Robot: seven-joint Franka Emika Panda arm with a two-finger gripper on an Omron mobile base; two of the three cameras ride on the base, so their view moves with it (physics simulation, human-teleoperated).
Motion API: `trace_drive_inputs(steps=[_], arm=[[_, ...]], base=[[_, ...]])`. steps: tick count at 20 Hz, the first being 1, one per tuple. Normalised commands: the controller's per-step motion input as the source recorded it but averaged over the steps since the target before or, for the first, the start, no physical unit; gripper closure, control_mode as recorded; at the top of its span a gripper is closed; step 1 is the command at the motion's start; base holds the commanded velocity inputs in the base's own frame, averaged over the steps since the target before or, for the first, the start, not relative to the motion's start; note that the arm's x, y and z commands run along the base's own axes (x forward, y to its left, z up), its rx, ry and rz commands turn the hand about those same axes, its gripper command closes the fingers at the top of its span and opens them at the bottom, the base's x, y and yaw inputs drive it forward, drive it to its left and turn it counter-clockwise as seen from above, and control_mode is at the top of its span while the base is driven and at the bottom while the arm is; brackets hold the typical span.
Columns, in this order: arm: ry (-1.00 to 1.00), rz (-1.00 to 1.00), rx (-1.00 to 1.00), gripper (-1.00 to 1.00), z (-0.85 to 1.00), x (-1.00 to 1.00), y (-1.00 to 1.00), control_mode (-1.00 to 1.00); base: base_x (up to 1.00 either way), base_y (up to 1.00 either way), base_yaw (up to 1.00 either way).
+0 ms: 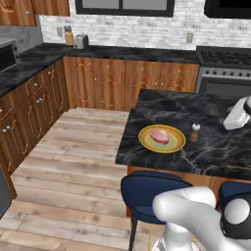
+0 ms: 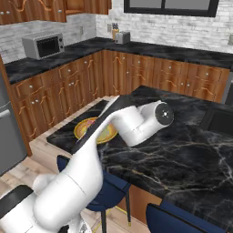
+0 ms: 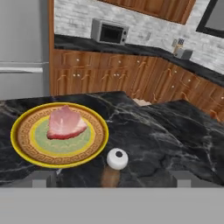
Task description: Retrieve the shaker from the cabinet and place it next the steak on a plate on the dining table.
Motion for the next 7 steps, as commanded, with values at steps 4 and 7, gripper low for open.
trace_drive_inputs(steps=[4,7], arm=[[-0.16,-0.37,-0.18,-1.0,0.0,-0.64,0.22,-1.0],[-0.16,-0.3,-0.14,-1.0,0.0,-0.42,0.45,-1.0]], base=[[0.0,0.0,0.0],[0.0,0.0,0.0]])
